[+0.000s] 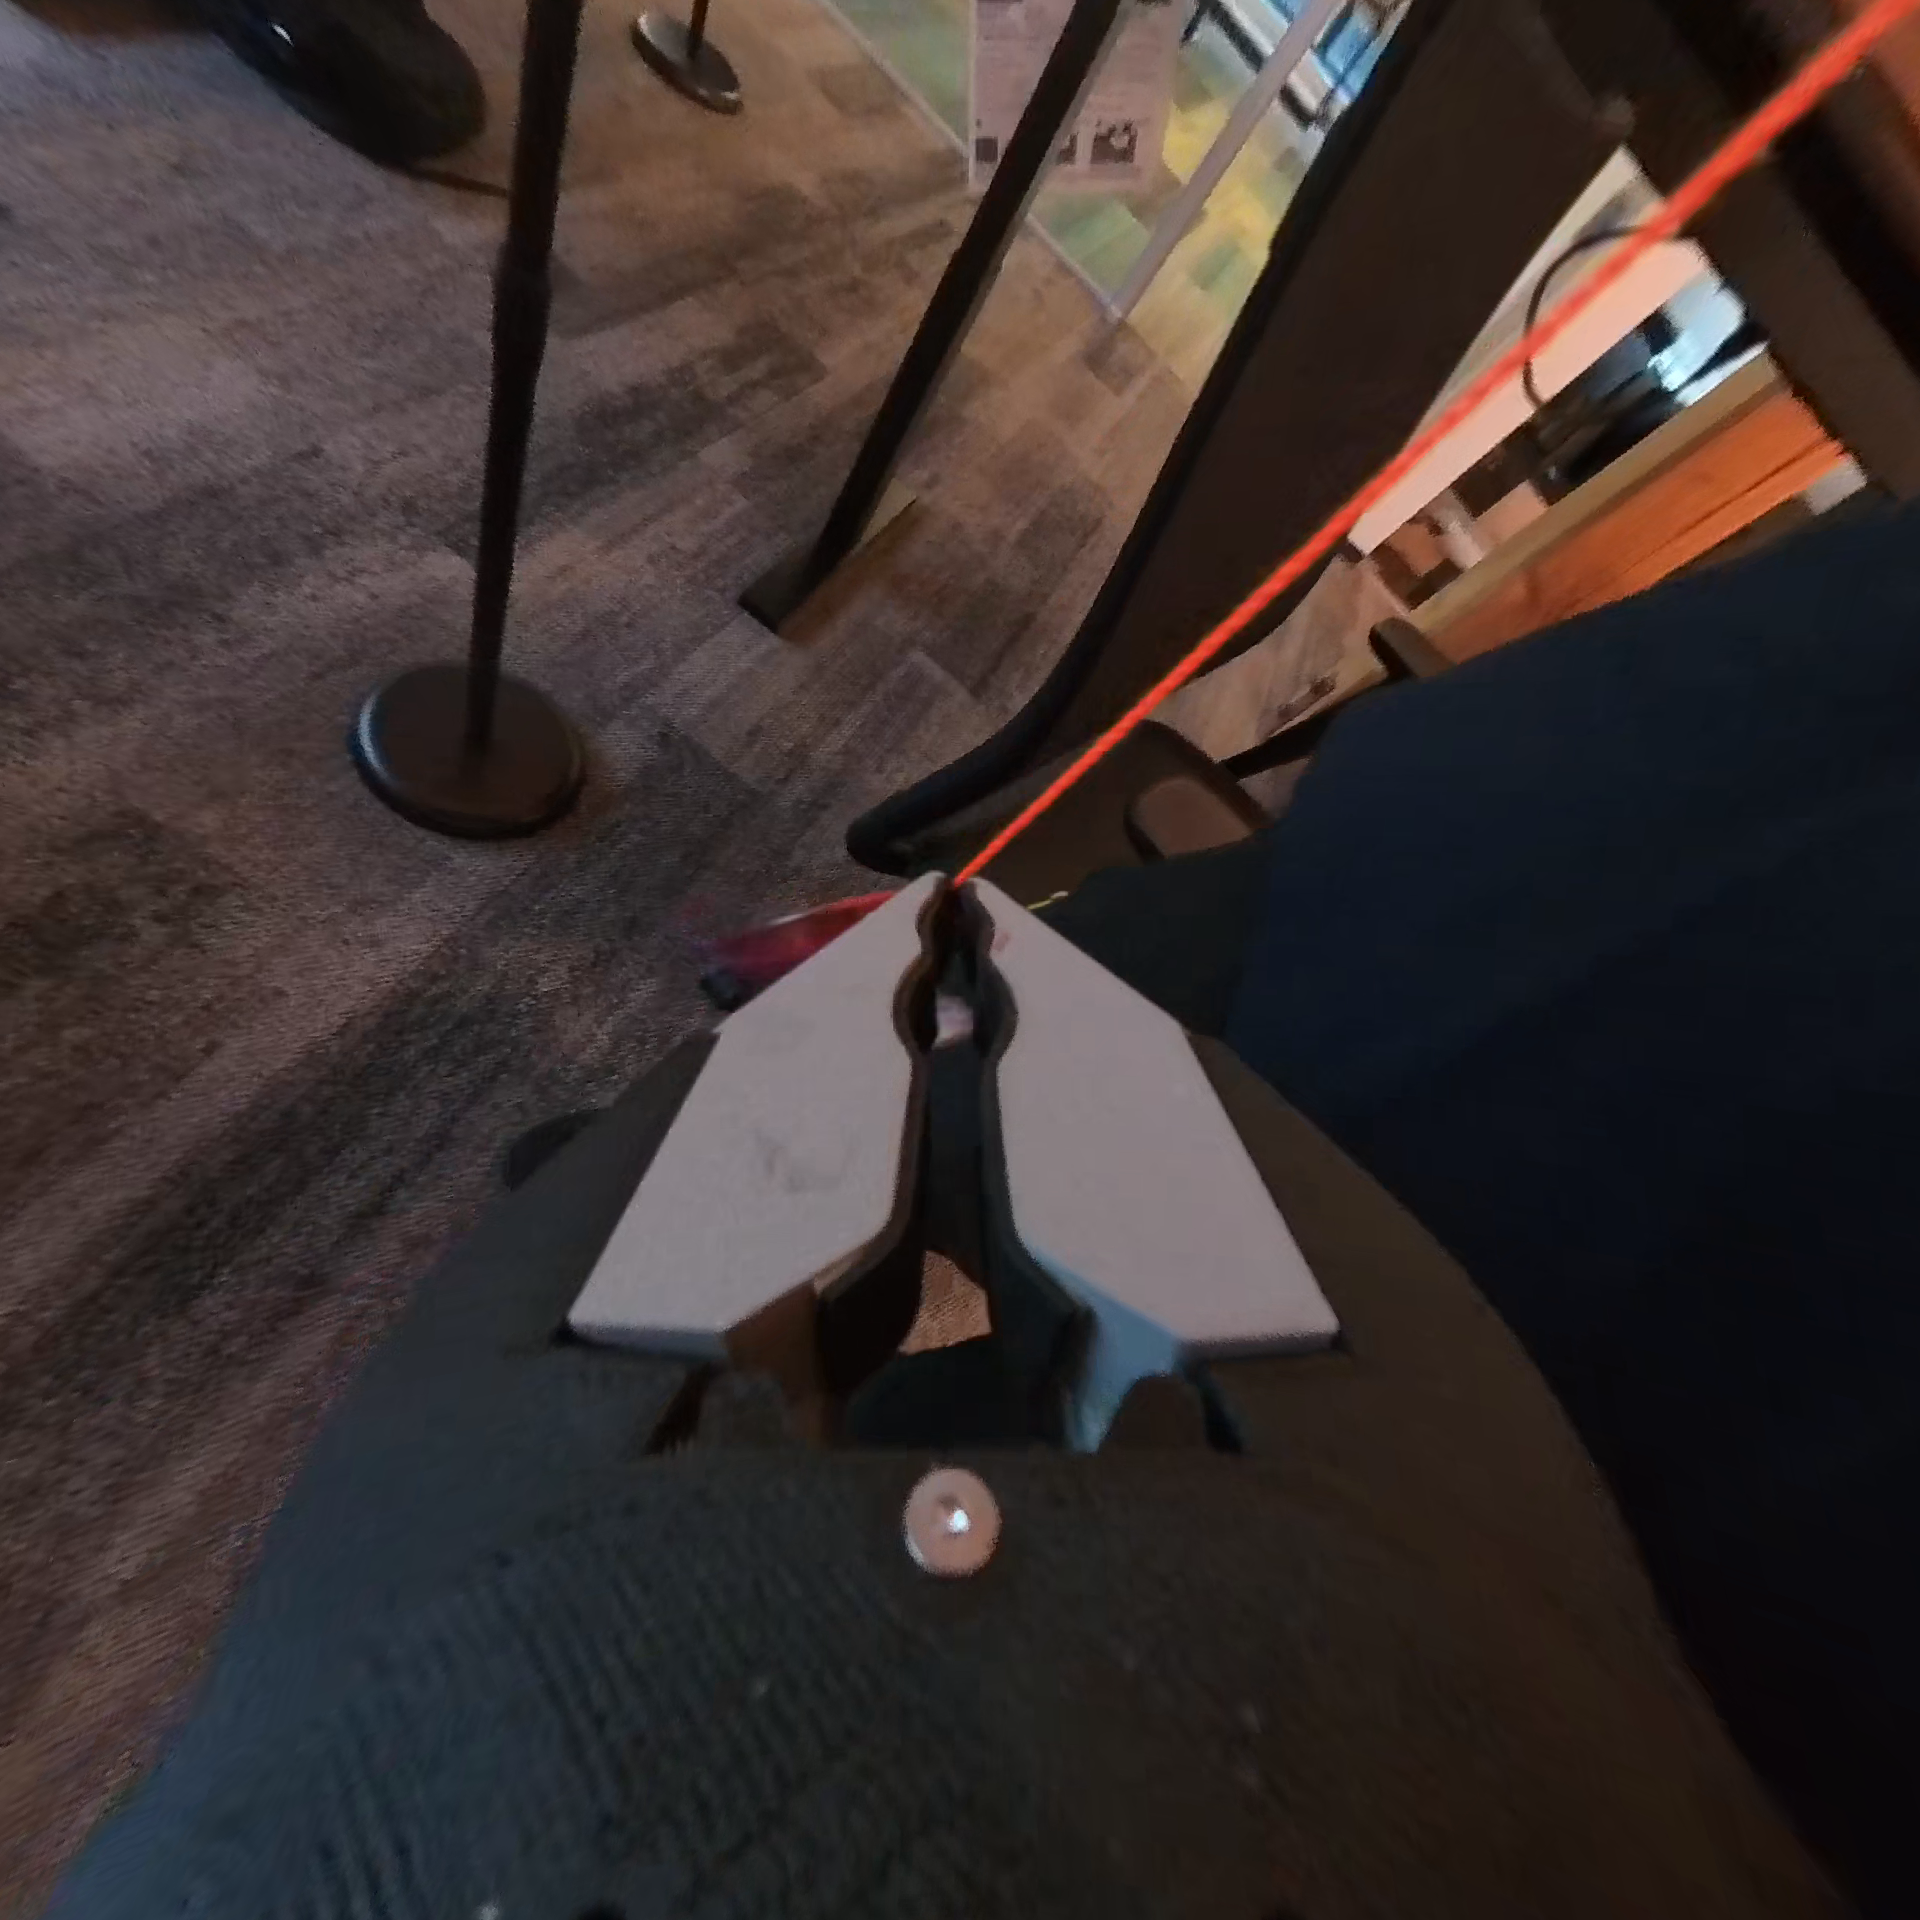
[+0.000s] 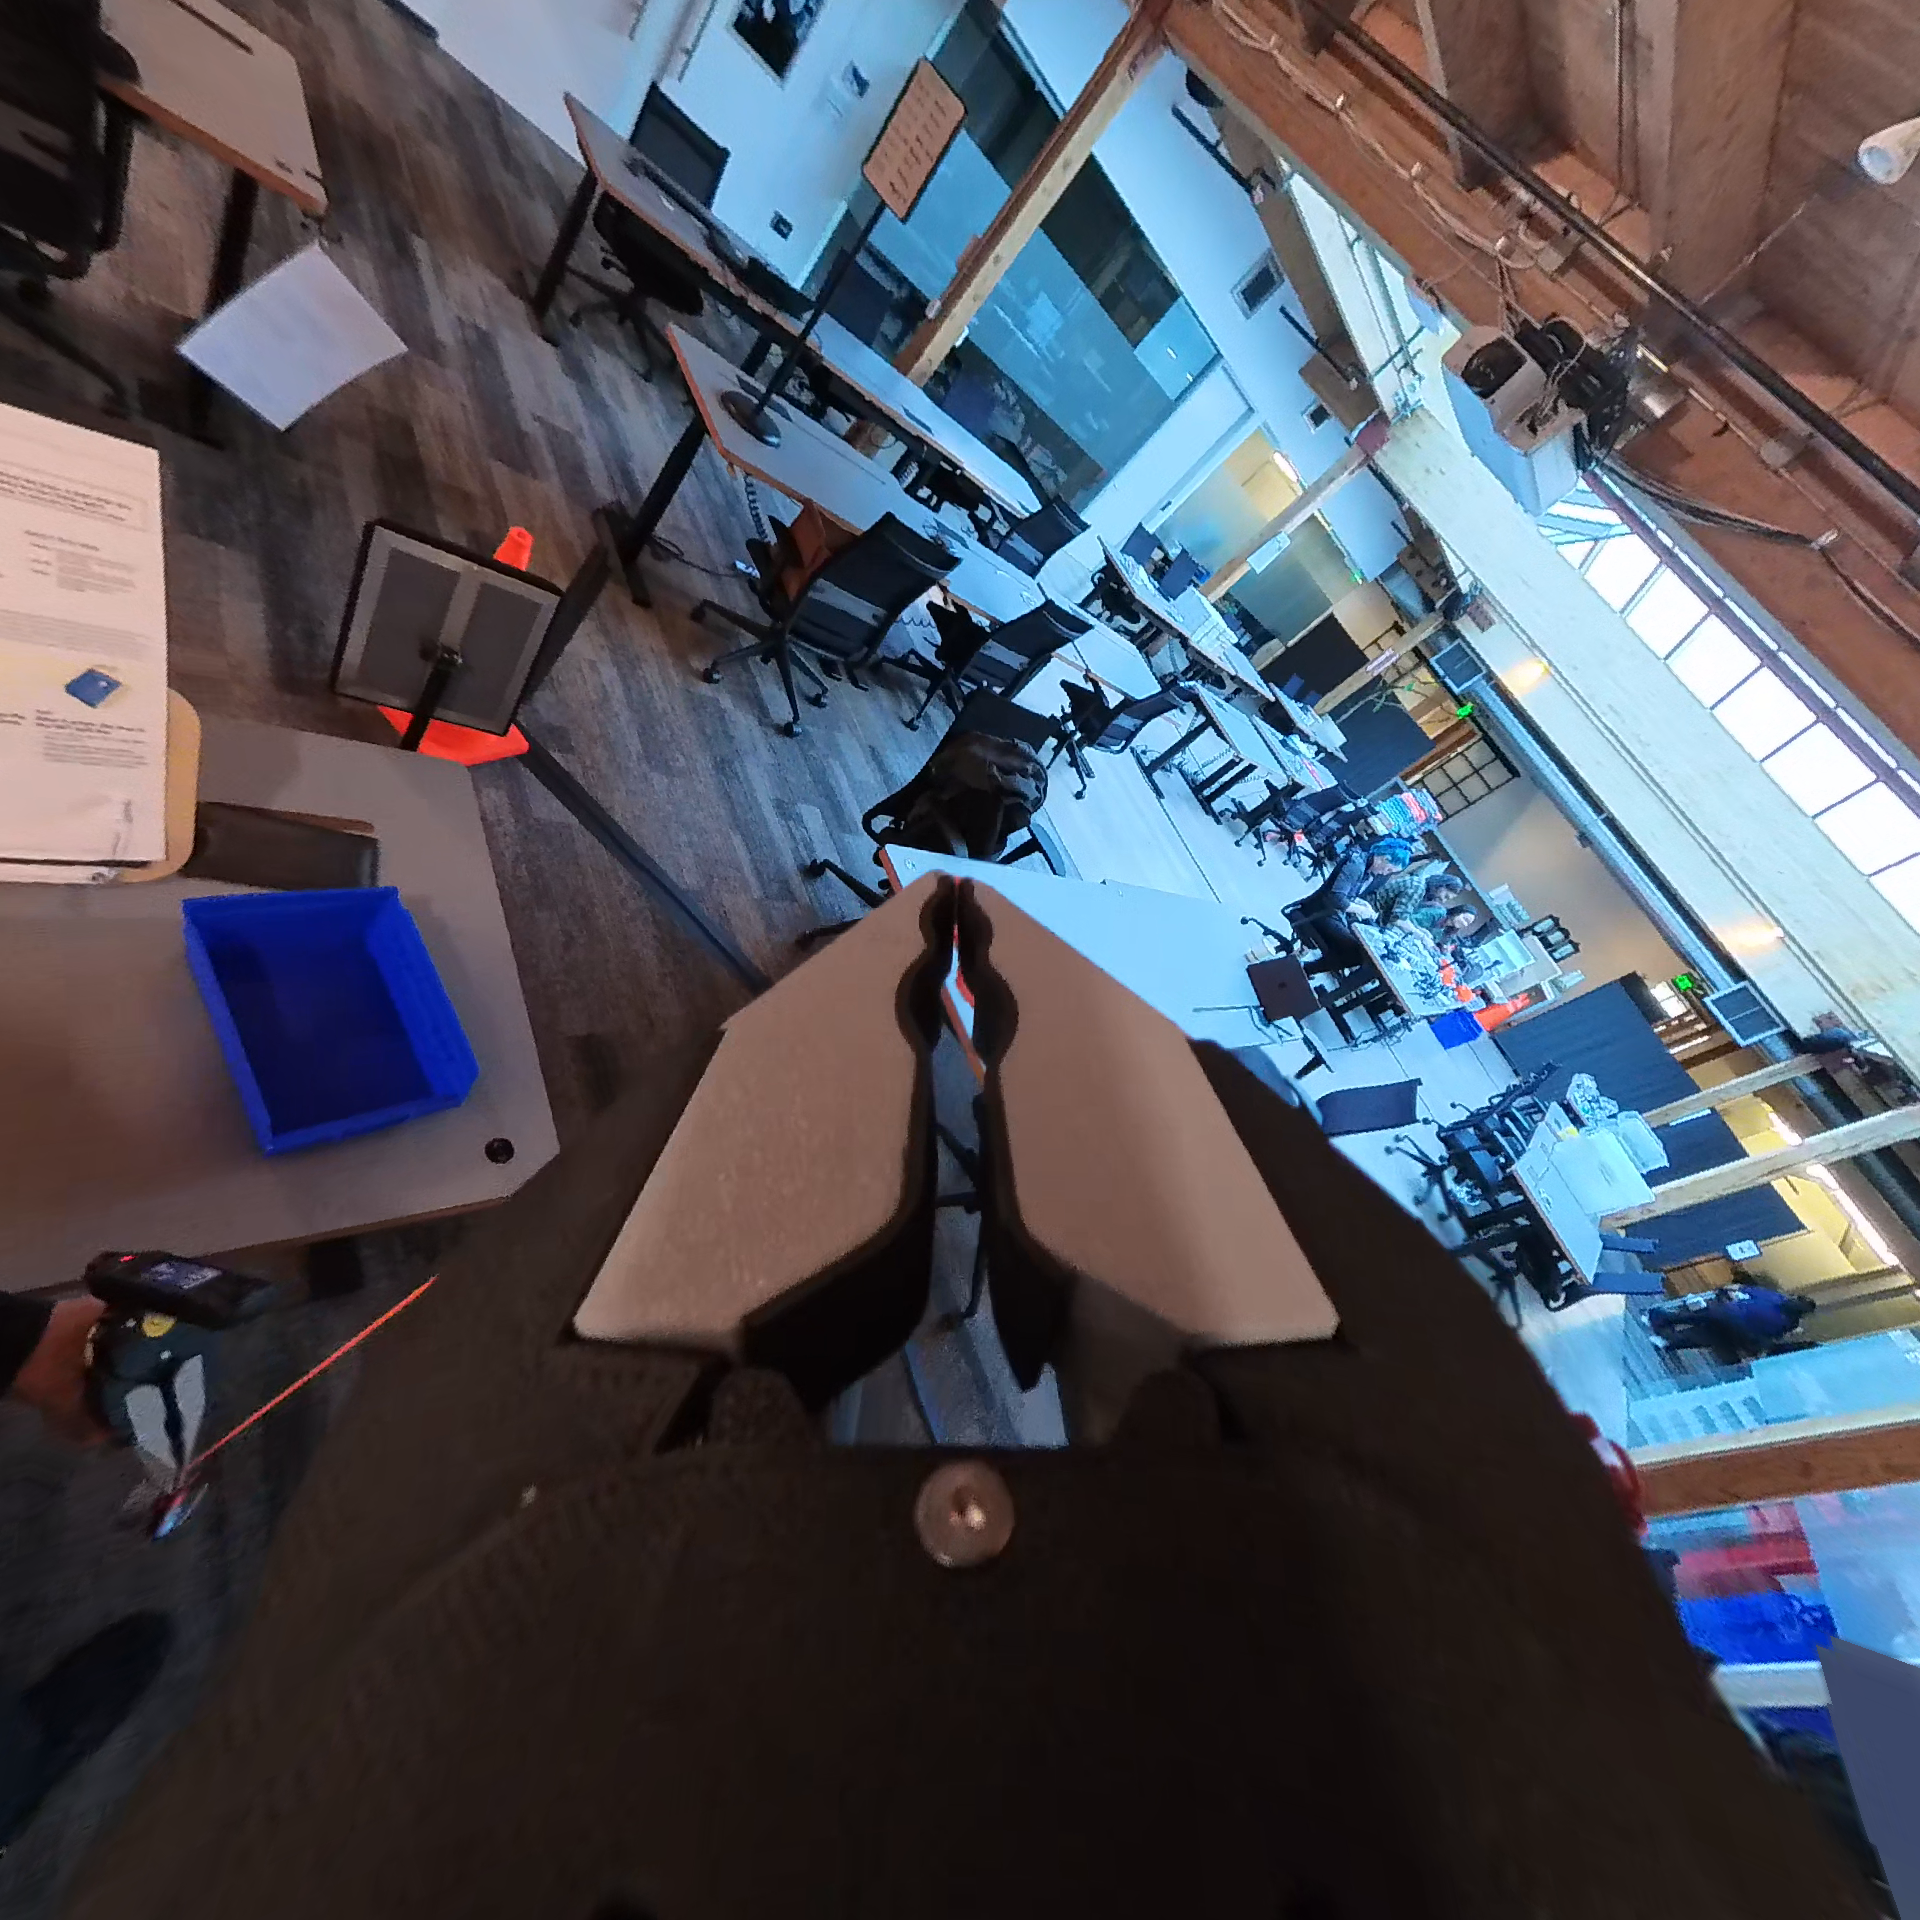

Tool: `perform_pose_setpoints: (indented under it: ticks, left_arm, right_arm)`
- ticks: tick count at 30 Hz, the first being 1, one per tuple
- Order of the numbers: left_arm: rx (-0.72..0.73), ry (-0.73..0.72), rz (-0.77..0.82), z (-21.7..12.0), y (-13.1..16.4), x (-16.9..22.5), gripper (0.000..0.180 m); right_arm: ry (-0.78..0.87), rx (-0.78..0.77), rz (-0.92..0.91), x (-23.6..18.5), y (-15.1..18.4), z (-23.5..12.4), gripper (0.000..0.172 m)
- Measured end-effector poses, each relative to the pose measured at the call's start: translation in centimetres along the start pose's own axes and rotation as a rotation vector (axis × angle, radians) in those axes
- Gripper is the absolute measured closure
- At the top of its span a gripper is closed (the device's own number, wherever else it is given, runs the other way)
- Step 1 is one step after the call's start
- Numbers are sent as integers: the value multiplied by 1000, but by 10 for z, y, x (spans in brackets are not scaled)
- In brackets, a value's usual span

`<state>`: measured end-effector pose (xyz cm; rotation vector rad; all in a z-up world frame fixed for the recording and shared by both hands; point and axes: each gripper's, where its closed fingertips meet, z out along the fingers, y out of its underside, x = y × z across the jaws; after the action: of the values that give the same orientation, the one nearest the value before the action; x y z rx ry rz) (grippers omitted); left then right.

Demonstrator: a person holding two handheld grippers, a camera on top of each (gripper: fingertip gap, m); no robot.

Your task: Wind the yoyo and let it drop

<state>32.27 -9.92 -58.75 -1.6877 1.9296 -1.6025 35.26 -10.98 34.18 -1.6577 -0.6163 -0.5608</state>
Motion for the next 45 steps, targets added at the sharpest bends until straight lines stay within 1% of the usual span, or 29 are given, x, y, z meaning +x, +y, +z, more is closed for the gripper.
perform_pose_setpoints:
  ticks: [3, 5, 6, 8, 10, 13, 16, 18, 21, 23, 26, 29, 30, 32, 34, 36, 38, 41, 45]
  left_arm:
    - [28, 1, -44, -6, 0, -1, 180]
    - [49, 6, -41, -14, -6, 3, 180]
    - [63, 18, -39, -19, -11, 8, 180]
    - [103, 62, -45, -31, -25, 21, 180]
    - [134, 136, -65, -45, -39, 37, 180]
    - [162, 316, -102, -71, -56, 68, 180]
    - [195, 484, -123, -101, -69, 98, 180]
    - [226, 550, -132, -118, -80, 113, 180]
    - [293, 606, -147, -139, -98, 130, 180]
    - [353, 643, -156, -153, -110, 139, 180]
    - [446, 696, -171, -172, -128, 151, 180]
    - [494, 741, -161, -185, -139, 162, 180]
    - [499, 748, -156, -187, -142, 164, 180]
    - [490, 759, -144, -188, -145, 169, 180]
    - [489, 785, -141, -190, -150, 174, 180]
    - [488, 816, -152, -191, -154, 178, 180]
    - [461, 791, -163, -183, -155, 175, 180]
    - [441, 776, -166, -175, -156, 176, 180]
    - [426, 742, -193, -167, -159, 171, 180]
  right_arm:
    - [2, -5, 32, 8, 14, 4, 172]
    - [-14, -35, 56, 10, 34, 12, 172]
    - [-36, -68, 67, 8, 50, 19, 172]
    - [-66, -163, 79, 3, 92, 37, 172]
    - [-54, -259, 74, 2, 142, 56, 172]
    - [-55, -361, 114, -3, 221, 87, 172]
    - [-110, -431, 166, -25, 303, 121, 172]
    - [-185, -475, 186, -57, 361, 142, 172]
    - [-295, -513, 242, -124, 445, 168, 172]
    - [-420, -476, 336, -187, 487, 181, 172]
    - [-588, -393, 488, -283, 538, 190, 172]
    - [-774, -301, 628, -378, 575, 182, 172]
    - [-793, -286, 659, -403, 588, 181, 172]
    - [-807, -279, 761, -444, 613, 180, 172]
    - [-834, -279, 864, -475, 633, 175, 171]
    - [-880, -282, 913, -499, 647, 165, 152]
    - [-876, -297, 936, -511, 657, 159, 137]
    - [-811, -304, 932, -511, 668, 153, 126]
    - [-669, -481, 833, -501, 716, 146, 108]
